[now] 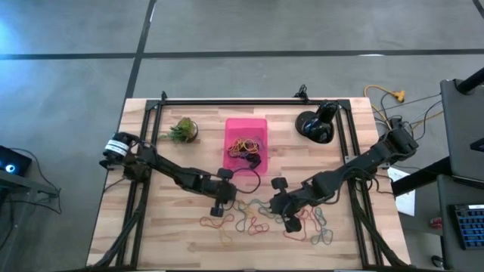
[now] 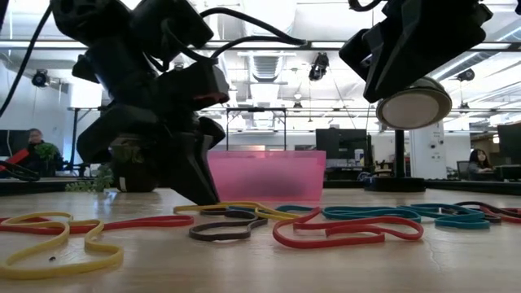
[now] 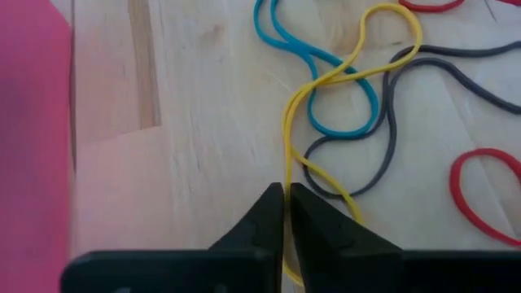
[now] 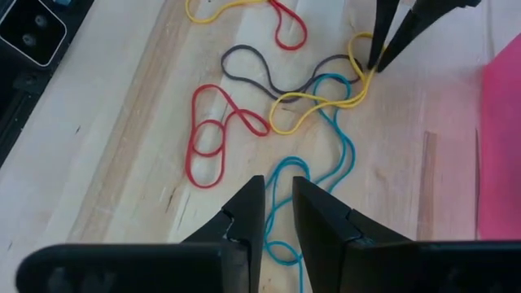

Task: Pick and place rubber bands into bin
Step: Put the yellow rubber bands into the pink bin, then put the blue rubber bands into the pink bin, then put the purple rubber bands into the pink bin

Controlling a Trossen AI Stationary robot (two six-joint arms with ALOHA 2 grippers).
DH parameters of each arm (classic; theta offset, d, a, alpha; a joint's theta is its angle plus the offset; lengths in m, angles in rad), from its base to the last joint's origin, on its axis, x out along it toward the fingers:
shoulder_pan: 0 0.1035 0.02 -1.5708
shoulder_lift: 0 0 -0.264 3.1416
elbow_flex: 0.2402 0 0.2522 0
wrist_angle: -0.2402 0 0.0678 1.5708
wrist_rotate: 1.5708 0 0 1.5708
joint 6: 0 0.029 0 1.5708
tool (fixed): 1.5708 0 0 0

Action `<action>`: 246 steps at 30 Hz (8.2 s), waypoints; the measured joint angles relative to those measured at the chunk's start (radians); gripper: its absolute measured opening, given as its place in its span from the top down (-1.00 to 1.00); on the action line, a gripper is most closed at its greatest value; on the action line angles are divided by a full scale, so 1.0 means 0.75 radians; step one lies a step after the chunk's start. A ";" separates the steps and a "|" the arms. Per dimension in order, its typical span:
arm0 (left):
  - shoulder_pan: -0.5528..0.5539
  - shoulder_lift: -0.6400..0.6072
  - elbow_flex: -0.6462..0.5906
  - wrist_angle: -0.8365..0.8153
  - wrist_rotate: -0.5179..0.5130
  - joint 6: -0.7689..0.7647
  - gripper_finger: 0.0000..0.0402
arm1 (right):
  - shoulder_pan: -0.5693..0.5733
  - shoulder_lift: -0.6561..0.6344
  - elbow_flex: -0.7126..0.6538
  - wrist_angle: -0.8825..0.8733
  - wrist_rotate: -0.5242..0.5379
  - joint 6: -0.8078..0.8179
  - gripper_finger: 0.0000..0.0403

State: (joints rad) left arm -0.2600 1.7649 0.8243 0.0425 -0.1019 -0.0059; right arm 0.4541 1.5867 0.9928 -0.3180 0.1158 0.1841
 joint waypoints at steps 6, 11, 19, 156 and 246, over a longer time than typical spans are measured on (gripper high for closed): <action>-0.021 -0.019 -0.004 -0.026 -0.083 0.021 1.00 | 0.000 0.000 -0.006 0.001 0.000 0.000 0.71; -0.051 -0.070 -0.011 -0.079 -0.186 0.028 1.00 | -0.001 0.000 -0.016 0.003 0.000 0.000 0.71; -0.130 -0.170 -0.012 -0.077 -0.326 0.049 1.00 | -0.001 0.000 -0.028 0.005 0.017 0.000 0.71; 0.259 -0.559 -0.059 -0.215 -0.503 0.211 0.54 | -0.004 0.089 -0.284 -0.140 0.161 0.800 0.52; 0.021 -0.767 -0.062 -0.558 -0.607 0.011 0.54 | -0.766 0.098 0.190 -0.019 -0.044 -0.391 0.41</action>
State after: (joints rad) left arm -0.2443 1.1900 0.7780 -0.3759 -0.5575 0.0024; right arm -0.1207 1.6604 1.1354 -0.3323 0.0826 -0.1093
